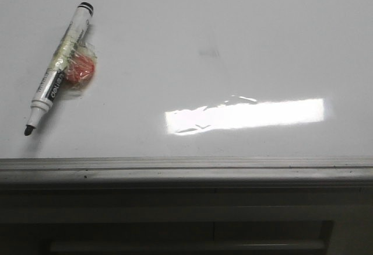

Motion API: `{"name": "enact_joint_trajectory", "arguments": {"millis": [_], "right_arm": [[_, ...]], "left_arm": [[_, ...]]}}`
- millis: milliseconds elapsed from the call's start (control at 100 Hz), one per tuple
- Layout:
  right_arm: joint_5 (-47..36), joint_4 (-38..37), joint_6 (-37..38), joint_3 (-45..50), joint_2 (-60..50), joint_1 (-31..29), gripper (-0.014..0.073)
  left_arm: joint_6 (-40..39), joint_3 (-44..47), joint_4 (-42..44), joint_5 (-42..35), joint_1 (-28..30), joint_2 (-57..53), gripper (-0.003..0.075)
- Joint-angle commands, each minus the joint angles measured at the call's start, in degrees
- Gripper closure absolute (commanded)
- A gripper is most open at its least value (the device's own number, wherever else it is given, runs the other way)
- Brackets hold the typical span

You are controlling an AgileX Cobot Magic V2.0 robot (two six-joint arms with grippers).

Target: Write number 0 on whiteboard

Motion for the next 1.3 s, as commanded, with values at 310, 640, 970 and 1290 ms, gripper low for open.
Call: {"name": "enact_joint_trajectory", "arguments": {"millis": [310, 640, 970, 1290], "right_arm": [[24.29, 3.18, -9.61, -18.18, 1.55, -0.29, 0.025], [31.71, 3.18, -18.04, -29.4, 13.49, -0.29, 0.012], [31.74, 3.4, -18.04, -29.4, 16.01, -0.16, 0.0119], [31.71, 3.4, -18.04, -29.4, 16.01, 2.43, 0.012]], "left_arm": [[15.76, -17.59, 20.36, 20.48, 0.08, 6.95, 0.0498], [19.07, -40.51, 41.75, 35.65, -4.69, 35.03, 0.0312], [-5.25, -50.94, 51.52, 35.72, -23.44, 48.74, 0.0345], [-7.95, -50.94, 48.99, 30.13, -32.73, 61.45, 0.0354]]}}
